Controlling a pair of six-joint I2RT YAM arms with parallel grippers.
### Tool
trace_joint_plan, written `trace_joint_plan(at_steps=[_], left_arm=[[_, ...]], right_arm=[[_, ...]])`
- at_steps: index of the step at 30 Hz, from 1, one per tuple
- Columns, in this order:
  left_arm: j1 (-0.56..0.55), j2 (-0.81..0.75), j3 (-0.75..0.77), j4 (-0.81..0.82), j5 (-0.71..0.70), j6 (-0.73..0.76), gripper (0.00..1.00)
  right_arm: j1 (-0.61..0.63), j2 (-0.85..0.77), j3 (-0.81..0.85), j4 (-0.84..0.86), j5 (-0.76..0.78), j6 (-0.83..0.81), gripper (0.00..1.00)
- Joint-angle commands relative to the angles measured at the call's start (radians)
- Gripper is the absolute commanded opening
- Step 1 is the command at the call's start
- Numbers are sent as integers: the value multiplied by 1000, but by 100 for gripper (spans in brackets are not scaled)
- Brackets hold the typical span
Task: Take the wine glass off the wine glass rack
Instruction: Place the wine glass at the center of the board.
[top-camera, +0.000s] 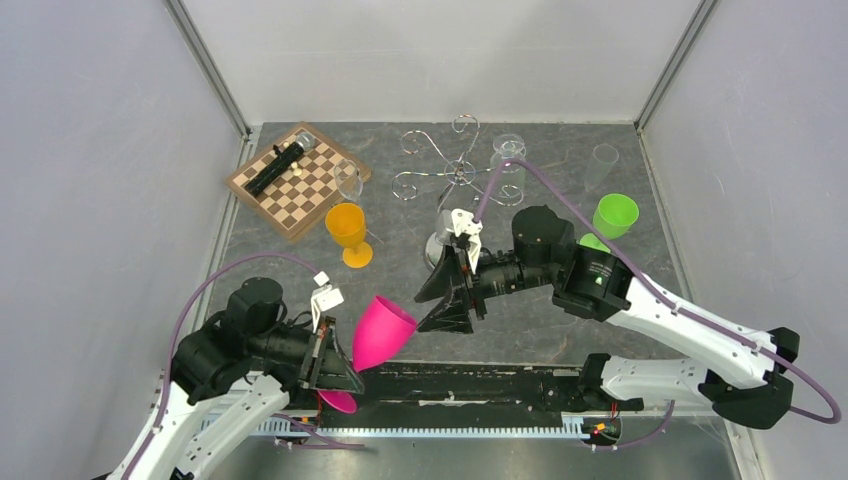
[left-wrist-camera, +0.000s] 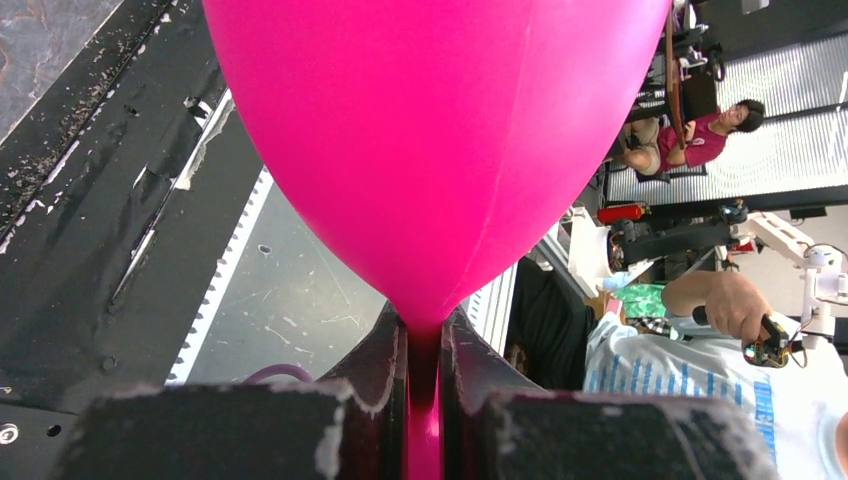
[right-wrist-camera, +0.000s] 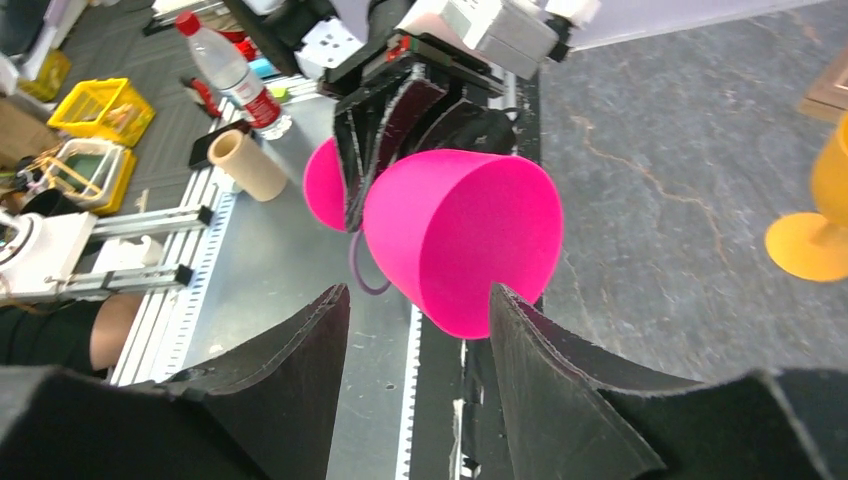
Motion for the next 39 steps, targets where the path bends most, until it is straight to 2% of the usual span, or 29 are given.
trace_joint_plan(at_steps=[1, 9, 21, 25, 31, 34, 36, 39], left_arm=[[-14, -4, 37, -23, 7, 82, 2], [-23, 5, 53, -30, -11, 99, 2], [-28, 15, 70, -50, -53, 116, 2], [-29, 21, 77, -56, -63, 122, 2], [-30, 22, 81, -63, -73, 123, 2], [-30, 24, 80, -66, -82, 122, 3], [-30, 25, 80, -68, -92, 123, 14], [-30, 29, 82, -76, -111, 120, 40]], right_arm=[[-4, 28, -16, 83, -124, 13, 55], [-3, 85, -32, 158, -202, 46, 53], [20, 123, -76, 267, -279, 112, 42], [39, 139, -73, 277, -286, 115, 32], [47, 144, -69, 283, -286, 115, 0], [49, 137, -73, 283, -282, 110, 0], [49, 130, -78, 283, -277, 109, 0], [50, 115, -89, 286, -267, 106, 0]])
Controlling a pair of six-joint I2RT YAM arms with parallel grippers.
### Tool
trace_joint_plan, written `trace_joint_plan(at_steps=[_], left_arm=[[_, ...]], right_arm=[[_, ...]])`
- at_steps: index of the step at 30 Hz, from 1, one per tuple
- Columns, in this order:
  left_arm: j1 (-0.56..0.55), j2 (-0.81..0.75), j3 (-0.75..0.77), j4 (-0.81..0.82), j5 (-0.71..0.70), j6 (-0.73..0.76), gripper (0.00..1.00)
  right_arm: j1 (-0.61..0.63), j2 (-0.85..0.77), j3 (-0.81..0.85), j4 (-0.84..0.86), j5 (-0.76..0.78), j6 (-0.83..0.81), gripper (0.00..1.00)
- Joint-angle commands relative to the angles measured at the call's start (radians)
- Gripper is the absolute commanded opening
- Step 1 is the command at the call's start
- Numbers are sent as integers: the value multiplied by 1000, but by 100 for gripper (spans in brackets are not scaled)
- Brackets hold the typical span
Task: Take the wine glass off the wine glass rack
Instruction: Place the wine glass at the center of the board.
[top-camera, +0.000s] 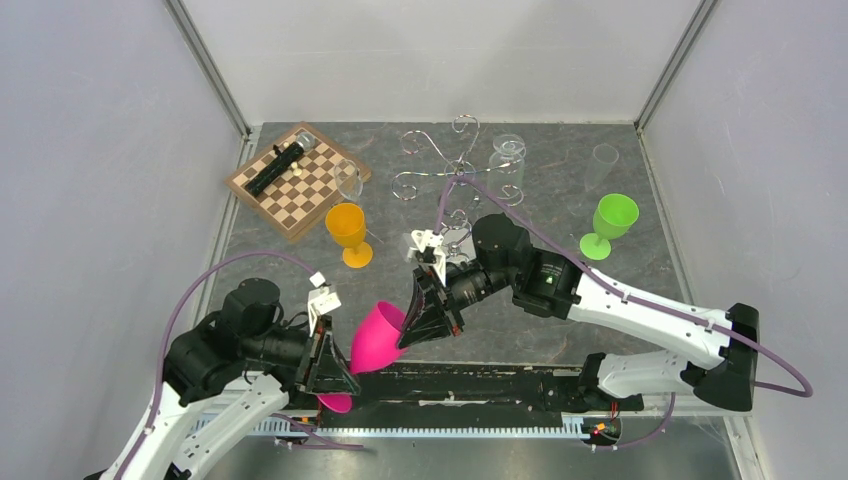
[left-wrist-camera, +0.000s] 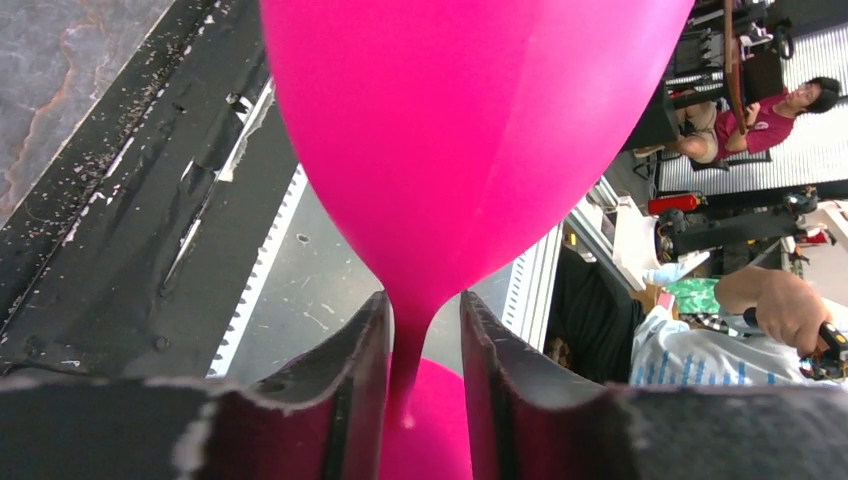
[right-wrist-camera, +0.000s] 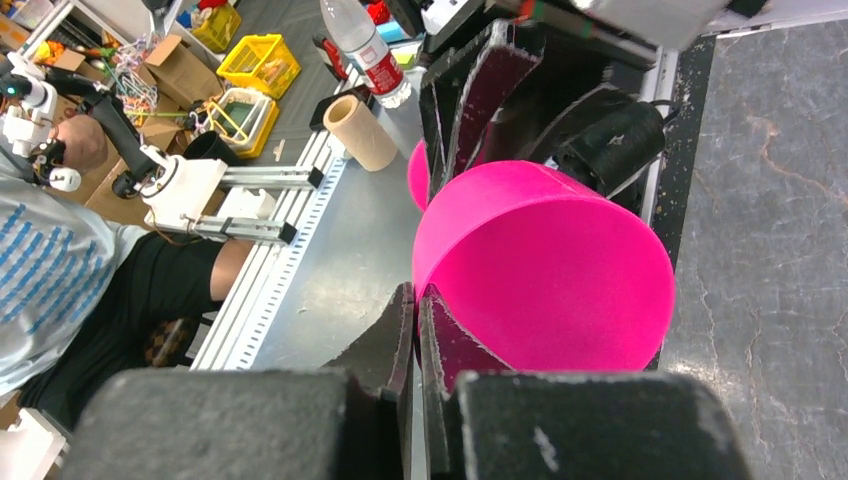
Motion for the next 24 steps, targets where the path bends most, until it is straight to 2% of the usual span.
trace_joint_plan(at_steps=[1, 4, 6, 14, 24], left_arm=[[3, 18, 34, -1, -55, 12, 48], [3, 22, 46, -3, -76, 11, 66], [3, 33, 50, -5, -79, 13, 72], [3, 70, 88, -4, -188, 6, 76], [3, 83, 82, 87, -231, -40, 77]], right_arm=[[10, -38, -19, 36, 2, -7, 0], [10, -59, -32, 33, 9, -12, 0], [10, -70, -36, 16, 19, -24, 0], [10, -143, -75, -89, 76, -92, 0], [10, -275, -39, -427, 374, -191, 0]])
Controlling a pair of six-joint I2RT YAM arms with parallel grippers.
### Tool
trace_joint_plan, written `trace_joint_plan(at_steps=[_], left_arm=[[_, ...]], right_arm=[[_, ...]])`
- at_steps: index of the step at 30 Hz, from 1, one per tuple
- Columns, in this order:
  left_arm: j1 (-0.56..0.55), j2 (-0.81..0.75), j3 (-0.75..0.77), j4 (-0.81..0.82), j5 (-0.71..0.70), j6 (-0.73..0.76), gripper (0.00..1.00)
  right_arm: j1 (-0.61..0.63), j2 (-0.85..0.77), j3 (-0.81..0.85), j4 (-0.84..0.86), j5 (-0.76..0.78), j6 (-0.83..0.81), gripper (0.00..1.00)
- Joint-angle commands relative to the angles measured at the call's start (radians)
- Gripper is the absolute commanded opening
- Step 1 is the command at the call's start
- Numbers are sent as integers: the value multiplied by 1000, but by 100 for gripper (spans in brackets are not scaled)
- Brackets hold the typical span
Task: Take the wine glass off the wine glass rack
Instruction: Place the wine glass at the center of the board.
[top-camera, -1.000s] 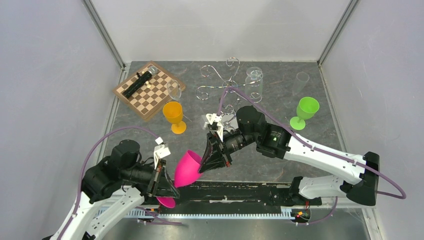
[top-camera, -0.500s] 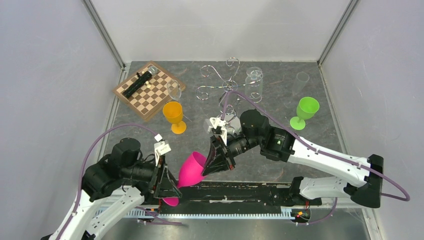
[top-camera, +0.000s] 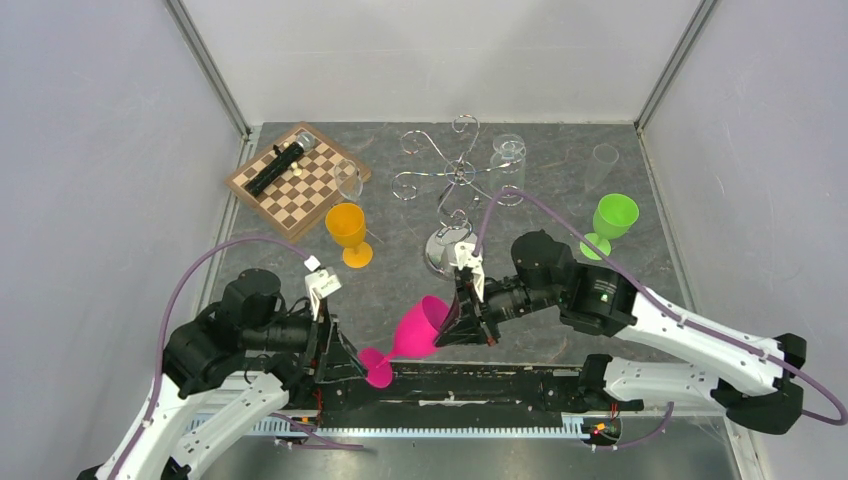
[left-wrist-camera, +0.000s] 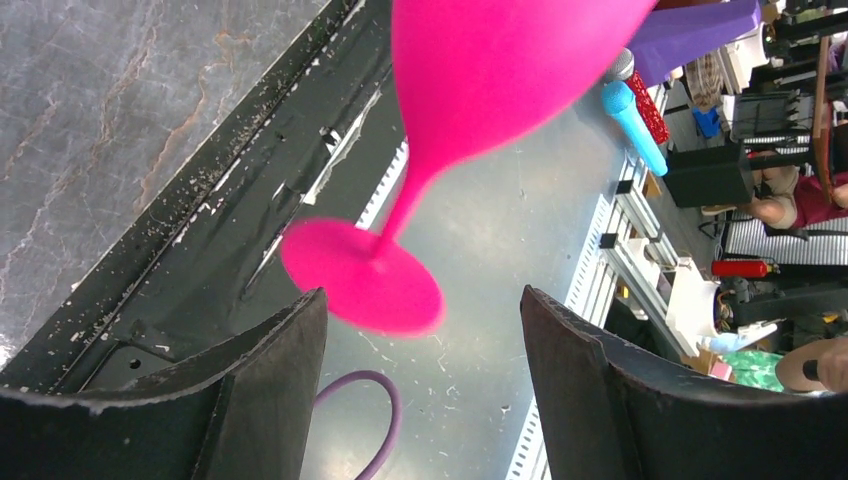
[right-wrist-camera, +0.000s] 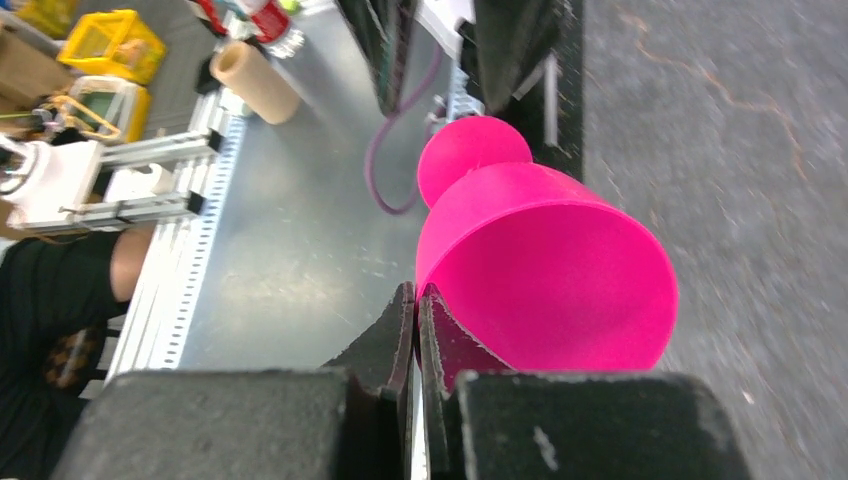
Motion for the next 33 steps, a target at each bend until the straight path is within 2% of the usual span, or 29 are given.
trace_joint_plan(at_steps=[1, 9, 13, 20, 27, 33], left_arm=[[3, 13, 18, 87, -39, -41, 77], [3, 33, 12, 176, -71, -102, 77], [3, 57, 39, 187, -92, -97, 77], [3, 101, 50, 200, -98, -64, 76], [3, 106, 30, 247, -95, -62, 76], [3, 114, 8, 293, -68, -64, 76]], right_arm=[[1, -77, 35, -189, 202, -60, 0], [-1, -174, 83, -417, 579, 40, 0], [-2, -178, 122, -557, 783, 129, 0], [-9, -124, 265, -782, 1012, 265, 0], [-41, -80, 302, -866, 1139, 327, 0], [-187, -31, 314, -857, 1123, 287, 0]])
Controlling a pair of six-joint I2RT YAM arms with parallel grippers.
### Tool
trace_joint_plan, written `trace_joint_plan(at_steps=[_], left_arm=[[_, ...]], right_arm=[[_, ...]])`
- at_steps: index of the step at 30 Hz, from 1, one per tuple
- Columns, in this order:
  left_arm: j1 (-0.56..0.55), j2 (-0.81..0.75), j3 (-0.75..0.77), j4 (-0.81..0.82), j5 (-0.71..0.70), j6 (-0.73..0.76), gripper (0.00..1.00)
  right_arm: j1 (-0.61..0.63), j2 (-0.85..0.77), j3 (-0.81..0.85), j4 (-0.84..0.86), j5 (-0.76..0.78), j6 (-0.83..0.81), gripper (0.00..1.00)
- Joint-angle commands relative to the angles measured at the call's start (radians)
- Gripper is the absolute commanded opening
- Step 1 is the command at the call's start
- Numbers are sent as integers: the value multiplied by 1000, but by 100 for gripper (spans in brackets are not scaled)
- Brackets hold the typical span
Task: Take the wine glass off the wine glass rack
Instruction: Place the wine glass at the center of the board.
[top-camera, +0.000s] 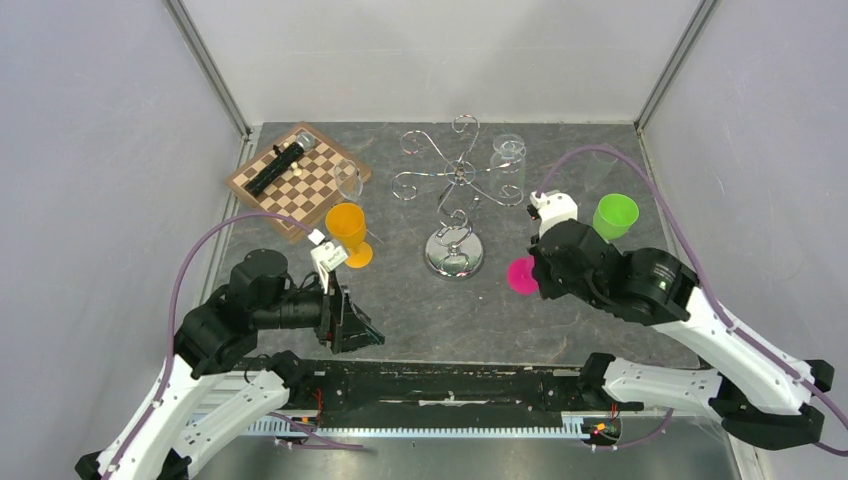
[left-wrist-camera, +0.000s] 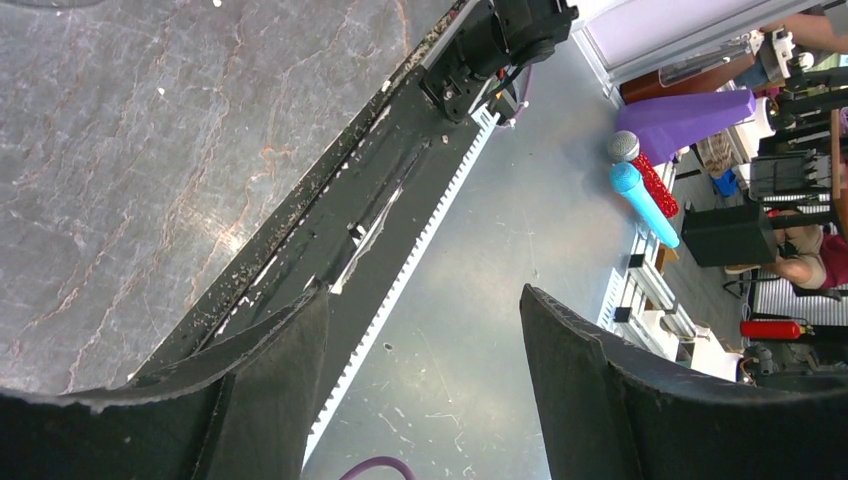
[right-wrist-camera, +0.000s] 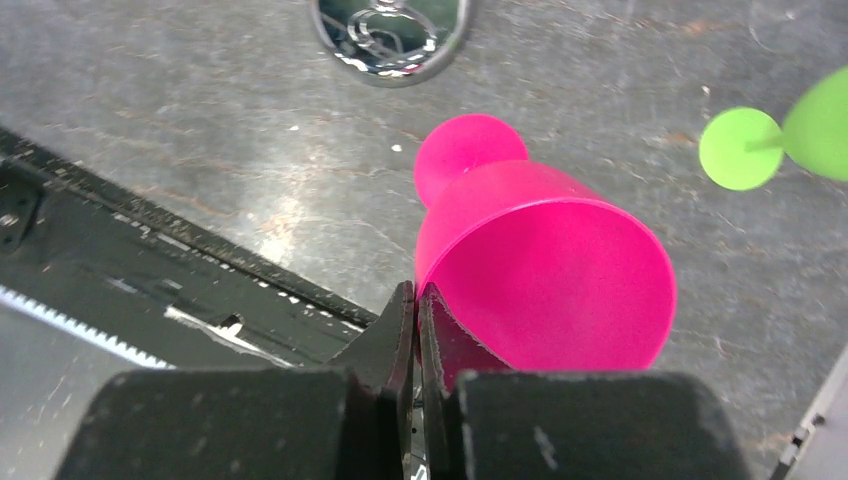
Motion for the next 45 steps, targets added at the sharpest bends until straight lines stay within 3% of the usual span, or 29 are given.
trace_joint_plan(at_steps=[1, 7, 15, 30, 45], left_arm=[[3, 7, -19, 88, 20, -9, 76], [3, -5, -47, 100, 11, -6, 76], [3, -38, -124, 129, -51, -29, 75], [3, -20, -200, 194, -18, -29, 75], [1, -34, -204, 183, -47, -30, 75]], right_arm=[[-122, 38, 48, -1, 12, -30, 0], [-380, 89, 26, 19, -122, -149, 0], [-617, 128, -40, 49, -241, -246, 0], [-890, 174, -145, 107, -305, -354, 0], [-973, 218, -201, 179, -272, -365, 0]])
